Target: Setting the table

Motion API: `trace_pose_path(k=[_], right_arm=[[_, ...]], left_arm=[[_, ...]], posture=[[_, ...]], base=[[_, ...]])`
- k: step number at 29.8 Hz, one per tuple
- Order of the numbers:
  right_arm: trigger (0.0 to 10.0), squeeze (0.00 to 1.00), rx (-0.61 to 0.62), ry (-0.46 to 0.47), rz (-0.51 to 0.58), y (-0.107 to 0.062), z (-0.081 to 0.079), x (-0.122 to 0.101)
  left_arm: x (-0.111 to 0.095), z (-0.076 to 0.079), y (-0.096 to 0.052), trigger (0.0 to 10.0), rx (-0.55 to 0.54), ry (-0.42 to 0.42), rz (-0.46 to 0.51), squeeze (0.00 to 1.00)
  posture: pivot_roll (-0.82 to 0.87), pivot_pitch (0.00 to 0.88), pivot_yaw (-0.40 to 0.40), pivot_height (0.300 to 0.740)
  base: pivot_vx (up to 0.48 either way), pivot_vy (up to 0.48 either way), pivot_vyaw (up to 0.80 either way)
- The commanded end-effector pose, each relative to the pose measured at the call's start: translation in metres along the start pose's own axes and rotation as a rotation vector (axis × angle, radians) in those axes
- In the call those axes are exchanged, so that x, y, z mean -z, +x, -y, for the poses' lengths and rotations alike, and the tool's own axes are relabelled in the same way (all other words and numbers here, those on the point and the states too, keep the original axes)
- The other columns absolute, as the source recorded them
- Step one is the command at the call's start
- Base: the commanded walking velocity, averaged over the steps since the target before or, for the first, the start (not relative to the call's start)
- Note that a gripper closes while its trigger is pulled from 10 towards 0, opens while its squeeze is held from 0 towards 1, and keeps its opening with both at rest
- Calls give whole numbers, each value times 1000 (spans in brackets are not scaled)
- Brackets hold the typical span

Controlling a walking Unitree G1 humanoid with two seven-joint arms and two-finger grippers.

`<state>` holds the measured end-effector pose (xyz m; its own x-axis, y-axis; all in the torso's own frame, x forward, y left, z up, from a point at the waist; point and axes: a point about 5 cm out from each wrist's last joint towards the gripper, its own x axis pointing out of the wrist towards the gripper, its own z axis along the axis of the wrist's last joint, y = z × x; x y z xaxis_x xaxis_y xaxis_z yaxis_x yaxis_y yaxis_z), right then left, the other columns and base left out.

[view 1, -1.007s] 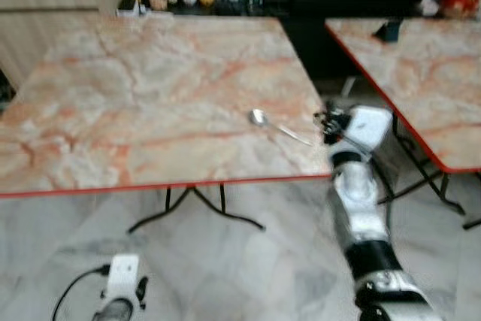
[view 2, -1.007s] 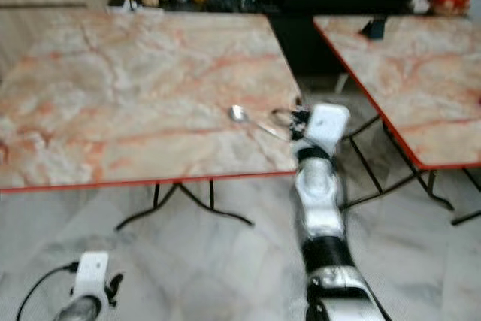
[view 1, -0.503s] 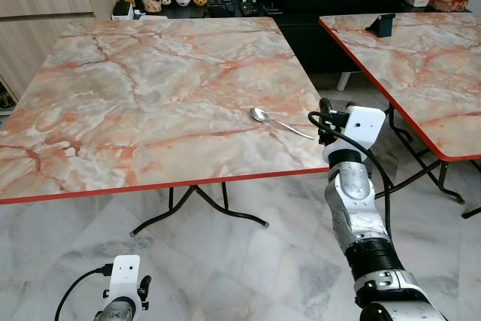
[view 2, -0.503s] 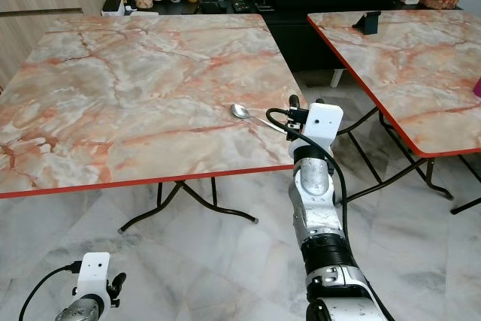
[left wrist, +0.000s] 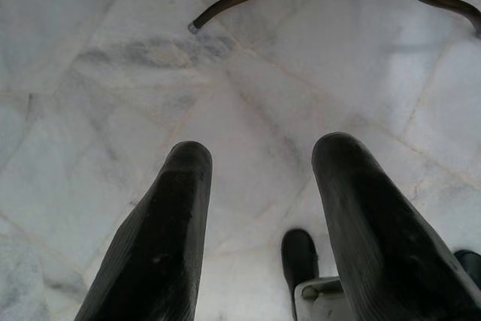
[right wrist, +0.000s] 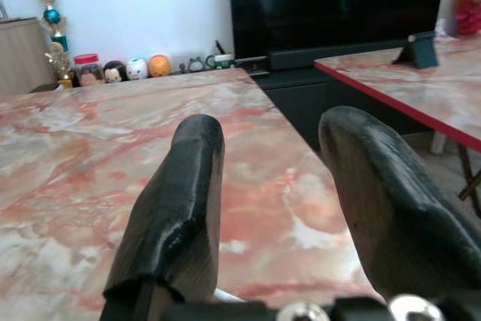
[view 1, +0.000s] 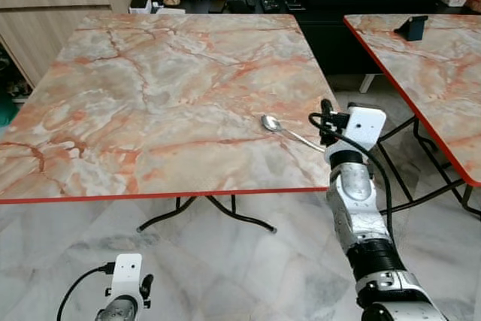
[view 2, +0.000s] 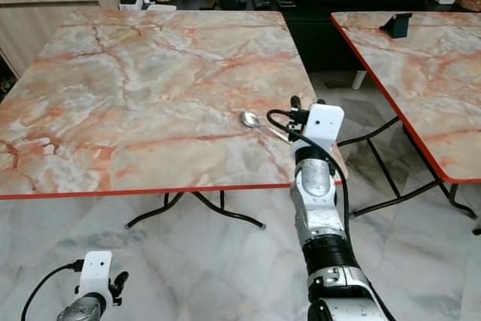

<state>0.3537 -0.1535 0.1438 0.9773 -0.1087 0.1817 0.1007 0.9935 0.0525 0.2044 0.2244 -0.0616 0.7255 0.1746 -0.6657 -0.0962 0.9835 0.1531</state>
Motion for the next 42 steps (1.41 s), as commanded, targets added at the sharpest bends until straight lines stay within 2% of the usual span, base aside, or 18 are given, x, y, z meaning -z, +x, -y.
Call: trace_pose_path(k=[1, 31, 42], right_arm=[[10000, 0, 13, -10, 3, 0, 5, 0], [10000, 0, -1, -14, -12, -1, 6, 3], [10000, 0, -44, -54, -60, -6, 11, 10]], left_arm=[[4, 1, -1, 10000, 2, -2, -23, 0], [5, 5, -1, 10000, 9, 7, -28, 0], [5, 5, -1, 10000, -3, 24, -27, 0]], posture=[[9, 0, -42, 740], [0, 0, -41, 740], [-2, 0, -43, 740]], base=[[274, 0, 0], [268, 0, 0], [0, 0, 0]])
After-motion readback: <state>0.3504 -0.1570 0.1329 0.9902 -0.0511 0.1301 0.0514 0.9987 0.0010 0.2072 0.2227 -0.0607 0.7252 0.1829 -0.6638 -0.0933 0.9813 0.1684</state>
